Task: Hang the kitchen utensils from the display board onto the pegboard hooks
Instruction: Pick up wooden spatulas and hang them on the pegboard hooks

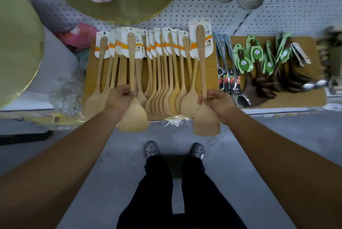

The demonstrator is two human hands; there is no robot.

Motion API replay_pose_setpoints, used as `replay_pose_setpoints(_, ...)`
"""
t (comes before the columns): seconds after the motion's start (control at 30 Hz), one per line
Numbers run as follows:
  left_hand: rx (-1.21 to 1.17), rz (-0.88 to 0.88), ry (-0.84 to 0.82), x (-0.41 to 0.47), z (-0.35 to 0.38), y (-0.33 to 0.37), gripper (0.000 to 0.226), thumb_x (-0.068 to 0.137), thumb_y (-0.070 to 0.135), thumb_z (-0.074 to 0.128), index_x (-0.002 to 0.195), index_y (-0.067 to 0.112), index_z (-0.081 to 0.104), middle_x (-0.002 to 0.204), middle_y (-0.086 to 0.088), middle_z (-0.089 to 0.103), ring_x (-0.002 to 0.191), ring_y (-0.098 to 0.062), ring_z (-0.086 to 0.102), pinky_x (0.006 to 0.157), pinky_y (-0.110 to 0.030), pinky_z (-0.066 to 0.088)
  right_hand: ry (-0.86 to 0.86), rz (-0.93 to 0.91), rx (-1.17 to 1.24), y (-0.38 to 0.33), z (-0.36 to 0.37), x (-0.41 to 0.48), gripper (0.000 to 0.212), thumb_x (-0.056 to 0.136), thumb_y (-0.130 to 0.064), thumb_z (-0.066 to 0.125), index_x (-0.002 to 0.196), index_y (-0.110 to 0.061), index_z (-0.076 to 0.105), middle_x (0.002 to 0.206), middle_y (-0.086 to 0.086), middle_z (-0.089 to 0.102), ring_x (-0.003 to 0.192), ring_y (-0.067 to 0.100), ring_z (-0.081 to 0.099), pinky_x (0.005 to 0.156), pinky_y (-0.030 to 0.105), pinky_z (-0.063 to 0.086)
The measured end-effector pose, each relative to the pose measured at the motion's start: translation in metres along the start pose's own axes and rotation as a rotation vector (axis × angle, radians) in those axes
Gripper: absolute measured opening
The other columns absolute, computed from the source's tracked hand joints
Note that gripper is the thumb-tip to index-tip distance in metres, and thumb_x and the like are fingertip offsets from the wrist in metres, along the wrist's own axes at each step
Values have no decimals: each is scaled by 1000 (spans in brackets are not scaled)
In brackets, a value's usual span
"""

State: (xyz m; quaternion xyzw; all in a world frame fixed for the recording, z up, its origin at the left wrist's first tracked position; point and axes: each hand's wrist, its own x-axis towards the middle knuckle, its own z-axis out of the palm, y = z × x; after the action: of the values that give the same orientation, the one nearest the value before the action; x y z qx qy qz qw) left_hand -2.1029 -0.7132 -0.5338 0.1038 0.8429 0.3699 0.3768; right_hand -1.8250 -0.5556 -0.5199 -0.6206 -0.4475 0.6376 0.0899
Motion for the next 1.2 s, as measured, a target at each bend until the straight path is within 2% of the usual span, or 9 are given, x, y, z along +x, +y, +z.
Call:
replay_pose_setpoints(0.1,65,22,-66,-20,-7,7,44,83,22,77,125,18,65,113,3,70,109,-17,63,102,-37,49,4,-51,33,-2,-11,-32,37,83,12,69,116,-4,64,95,13,73,81,19,70,79,31,57)
replay_pose_setpoints(0.2,75,92,-155,-50,-5,16,37,84,10,75,119,14,66,100,5,68,93,-9,62,80,-11,50,43,-91,57,3,-25,-61,41,80,14,70,111,-12,64,99,15,72,88,24,68,85,38,56)
replay_pose_setpoints(0.27,74,157,-240,-76,4,21,38,86,1,70,122,11,63,98,2,65,89,-9,60,67,-3,44,76,-109,74,11,-39,-82,38,81,15,68,104,-16,66,93,11,73,88,27,69,82,38,57)
replay_pose_setpoints(0.47,74,341,-524,-140,56,42,43,86,-6,67,125,11,62,100,8,68,85,4,62,79,-4,46,189,-75,240,49,-95,-143,32,78,14,72,109,7,68,91,17,75,85,28,71,83,38,58)
replay_pose_setpoints(0.57,54,396,-671,-181,95,62,41,88,-7,64,117,23,64,104,7,71,90,1,65,85,-14,48,253,-92,320,70,-132,-174,26,82,16,68,104,1,69,86,13,76,76,22,73,74,30,59)
replay_pose_setpoints(0.63,52,438,-745,-215,132,80,41,89,-7,62,120,21,64,111,1,72,95,-6,66,87,-18,49,303,-112,357,85,-170,-195,28,85,15,65,109,1,67,91,14,76,79,24,74,77,30,60)
replay_pose_setpoints(0.83,58,473,-861,-297,233,115,41,89,-8,62,117,23,64,101,9,71,88,2,66,80,-14,49,378,-146,501,125,-272,-238,29,88,17,59,115,7,61,95,18,71,75,18,73,80,29,61)
replay_pose_setpoints(1.03,50,466,-983,-388,346,129,40,87,-8,64,117,17,65,102,7,73,97,-12,67,95,-33,52,522,-197,613,168,-388,-281,25,87,18,59,101,-2,66,88,10,72,76,17,72,85,31,58)
replay_pose_setpoints(1.2,64,497,-1047,-442,423,149,40,86,-7,65,111,24,68,107,4,73,98,-14,68,95,-34,51,624,-214,672,195,-467,-298,26,85,15,64,104,-2,67,93,13,73,80,19,73,81,28,59)
